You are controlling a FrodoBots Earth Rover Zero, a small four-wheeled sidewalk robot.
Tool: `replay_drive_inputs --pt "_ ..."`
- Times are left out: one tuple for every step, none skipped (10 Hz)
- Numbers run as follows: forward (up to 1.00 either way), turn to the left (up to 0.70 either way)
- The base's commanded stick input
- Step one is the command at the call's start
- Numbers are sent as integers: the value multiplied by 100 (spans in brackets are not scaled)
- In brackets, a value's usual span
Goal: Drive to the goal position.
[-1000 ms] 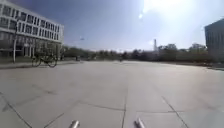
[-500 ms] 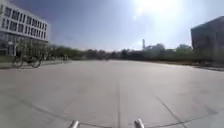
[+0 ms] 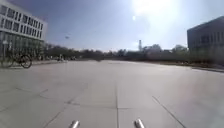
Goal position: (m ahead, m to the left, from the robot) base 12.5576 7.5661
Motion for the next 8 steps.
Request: replay_drive_inputs --pt "70 0" --pt "70 0" --pt "70 0" --pt "70 0" --pt "70 0" --pt "70 0" --pt "70 0" --pt "70 0"
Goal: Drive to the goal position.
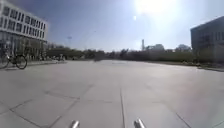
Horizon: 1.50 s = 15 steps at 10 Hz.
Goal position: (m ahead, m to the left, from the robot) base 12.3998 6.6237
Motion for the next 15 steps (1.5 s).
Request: replay_drive_inputs --pt "70 0" --pt "70 0" --pt "70 0" --pt "70 0" --pt "70 0" --pt "70 0" --pt "70 0" --pt "70 0" --pt "70 0" --pt "70 0" --pt "70 0" --pt "70 0" --pt "70 0" --pt "70 0" --pt "70 0"
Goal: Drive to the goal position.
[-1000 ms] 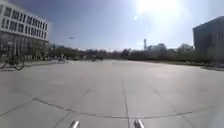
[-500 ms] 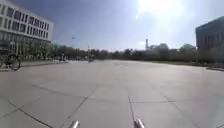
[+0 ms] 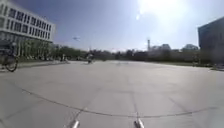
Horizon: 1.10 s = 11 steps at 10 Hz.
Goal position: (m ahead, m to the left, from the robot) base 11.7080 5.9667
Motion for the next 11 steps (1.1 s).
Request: replay_drive_inputs --pt "70 0" --pt "70 0" --pt "70 0" --pt "70 0" --pt "70 0" --pt "70 0" --pt "70 0" --pt "70 0" --pt "70 0" --pt "70 0" --pt "70 0"
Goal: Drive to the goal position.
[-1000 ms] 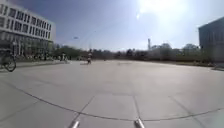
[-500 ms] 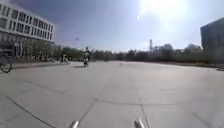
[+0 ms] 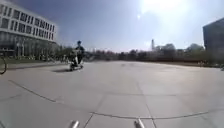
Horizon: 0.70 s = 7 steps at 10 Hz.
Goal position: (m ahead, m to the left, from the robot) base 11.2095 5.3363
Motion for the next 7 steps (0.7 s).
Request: replay_drive_inputs --pt "70 0" --pt "70 0" --pt "70 0" --pt "70 0" --pt "70 0" --pt "70 0" --pt "70 0"
